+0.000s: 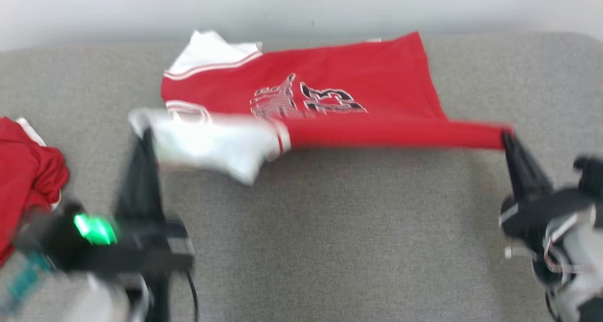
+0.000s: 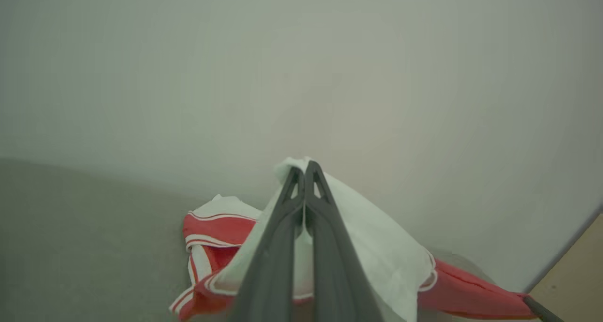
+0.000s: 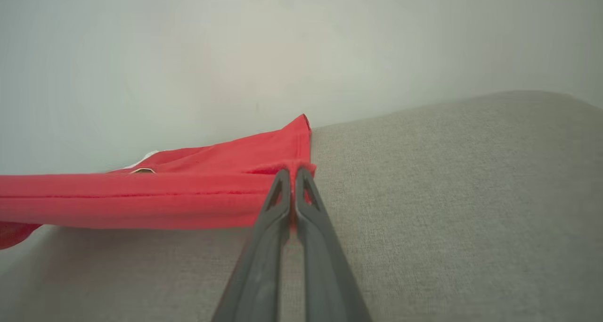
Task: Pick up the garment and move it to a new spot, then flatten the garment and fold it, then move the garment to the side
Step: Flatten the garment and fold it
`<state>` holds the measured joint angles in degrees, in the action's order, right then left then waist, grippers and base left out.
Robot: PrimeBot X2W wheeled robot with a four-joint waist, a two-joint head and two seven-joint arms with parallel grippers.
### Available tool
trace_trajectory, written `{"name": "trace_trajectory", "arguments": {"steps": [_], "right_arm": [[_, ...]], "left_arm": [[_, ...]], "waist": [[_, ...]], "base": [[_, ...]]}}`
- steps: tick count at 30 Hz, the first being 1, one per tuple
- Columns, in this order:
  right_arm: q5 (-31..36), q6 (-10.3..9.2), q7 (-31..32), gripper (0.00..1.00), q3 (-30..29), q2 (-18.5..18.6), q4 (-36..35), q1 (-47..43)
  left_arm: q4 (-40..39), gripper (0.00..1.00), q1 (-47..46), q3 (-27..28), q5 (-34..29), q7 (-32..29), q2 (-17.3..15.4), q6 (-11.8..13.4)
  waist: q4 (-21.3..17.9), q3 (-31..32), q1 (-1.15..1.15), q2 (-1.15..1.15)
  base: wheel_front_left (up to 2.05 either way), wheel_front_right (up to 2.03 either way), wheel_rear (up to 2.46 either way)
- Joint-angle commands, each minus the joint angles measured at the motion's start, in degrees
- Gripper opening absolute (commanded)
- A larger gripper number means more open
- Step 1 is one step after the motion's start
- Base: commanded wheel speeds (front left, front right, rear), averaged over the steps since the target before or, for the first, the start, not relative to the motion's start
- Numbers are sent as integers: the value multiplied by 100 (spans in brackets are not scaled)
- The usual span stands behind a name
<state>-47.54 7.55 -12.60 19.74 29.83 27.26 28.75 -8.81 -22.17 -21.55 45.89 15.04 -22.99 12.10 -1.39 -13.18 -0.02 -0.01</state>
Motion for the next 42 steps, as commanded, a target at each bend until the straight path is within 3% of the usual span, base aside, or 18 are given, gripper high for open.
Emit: {"name": "trace_trajectory", "arguments": {"steps": [1, 7, 12, 20, 31, 42], "right_arm": [[89, -13, -20, 0, -103, -52, -42, -251], [431, -13, 20, 0, -467, -327, -297, -1378], [675, -14, 65, 0, -847, -578, -440, -2402], [922, -14, 241, 0, -1310, -718, -649, -3334], [1195, -14, 469, 0, -1517, -996, -1099, -3598], [1398, -14, 952, 0, -1503, -1069, -1298, -2989]], "left_arm": [[-65, 0, 396, 12, 14, 14, 105, 15], [47, 0, 1820, 197, -63, 14, 504, -11], [420, 0, 2799, 419, -142, 15, 844, -218], [878, 0, 3543, 413, -160, 15, 1064, -403], [1269, 0, 3209, 422, -391, 15, 1234, -762], [1578, 0, 2273, 294, -649, -266, 927, -1034]], "waist": [[27, 236, 2, 1], [11, 526, 2, 1], [63, 793, 2, 1], [100, 961, 2, 1], [64, 1055, 2, 1], [-135, 1134, 2, 1]], "base": [[0, 0, 0], [0, 0, 0], [0, 0, 0], [0, 0, 0], [0, 0, 0], [0, 0, 0]]}}
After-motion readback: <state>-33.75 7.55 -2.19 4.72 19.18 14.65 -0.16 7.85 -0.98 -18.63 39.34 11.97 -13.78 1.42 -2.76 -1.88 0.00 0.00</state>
